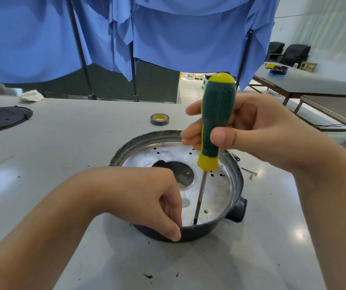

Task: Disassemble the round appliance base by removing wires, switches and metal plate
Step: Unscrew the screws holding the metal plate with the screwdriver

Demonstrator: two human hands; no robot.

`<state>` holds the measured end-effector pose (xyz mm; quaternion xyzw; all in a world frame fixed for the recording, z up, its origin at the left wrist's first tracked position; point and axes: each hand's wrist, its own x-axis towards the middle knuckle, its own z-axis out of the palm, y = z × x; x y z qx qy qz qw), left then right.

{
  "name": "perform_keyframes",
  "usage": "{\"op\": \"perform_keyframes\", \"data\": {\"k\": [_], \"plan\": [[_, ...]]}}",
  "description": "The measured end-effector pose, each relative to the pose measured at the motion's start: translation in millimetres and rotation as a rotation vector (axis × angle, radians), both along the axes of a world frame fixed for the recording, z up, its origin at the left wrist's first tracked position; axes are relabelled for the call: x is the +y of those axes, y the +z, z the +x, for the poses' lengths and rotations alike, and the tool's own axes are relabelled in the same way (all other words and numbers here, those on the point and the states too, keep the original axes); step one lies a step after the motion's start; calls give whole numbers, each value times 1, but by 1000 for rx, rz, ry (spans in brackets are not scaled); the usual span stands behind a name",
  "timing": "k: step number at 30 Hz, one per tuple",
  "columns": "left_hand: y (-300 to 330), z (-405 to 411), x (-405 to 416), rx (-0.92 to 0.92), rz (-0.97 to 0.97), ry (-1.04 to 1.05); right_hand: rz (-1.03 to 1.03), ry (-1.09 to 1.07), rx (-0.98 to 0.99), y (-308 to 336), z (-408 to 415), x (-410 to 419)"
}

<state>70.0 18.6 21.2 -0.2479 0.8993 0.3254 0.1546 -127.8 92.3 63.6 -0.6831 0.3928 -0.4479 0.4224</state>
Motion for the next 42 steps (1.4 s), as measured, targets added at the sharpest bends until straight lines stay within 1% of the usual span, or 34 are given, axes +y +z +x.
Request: {"op": "perform_keyframes", "data": {"k": [6,10,13,15,18,20,23,25,29,33,36,39,42], "plan": [[0,-1,-1,-8,-3,-12,34,89,-5,-1,-3,0],[0,0,-2,-19,-11,-5,28,-2,10,-5,-1,-3],[1,1,-2,11,-40,13,-36,-63,45,-2,0,-3],[2,-1,-2,131,-40,50,-74,-73,72,2,2,0],[6,-7,-1,444,37,108,-101,-97,81,2,1,3],[7,-9,-1,613,118,152,-123,-131,108,1,1,3],[1,-13,-1,801,248,219,-128,-142,126,2,1,4],[-7,-18,0,882,343,272,-129,-147,142,2,-1,4],[-17,-25,1,917,488,322,-118,-168,162,2,-7,3],[-18,-24,-1,928,555,324,-110,-159,177,3,-9,2],[-17,-25,1,959,527,341,-107,-148,162,3,-9,3],[-15,-26,3,1001,456,354,-106,-151,148,4,-8,5],[-15,-27,4,1005,352,386,-97,-170,208,7,-7,9]]}}
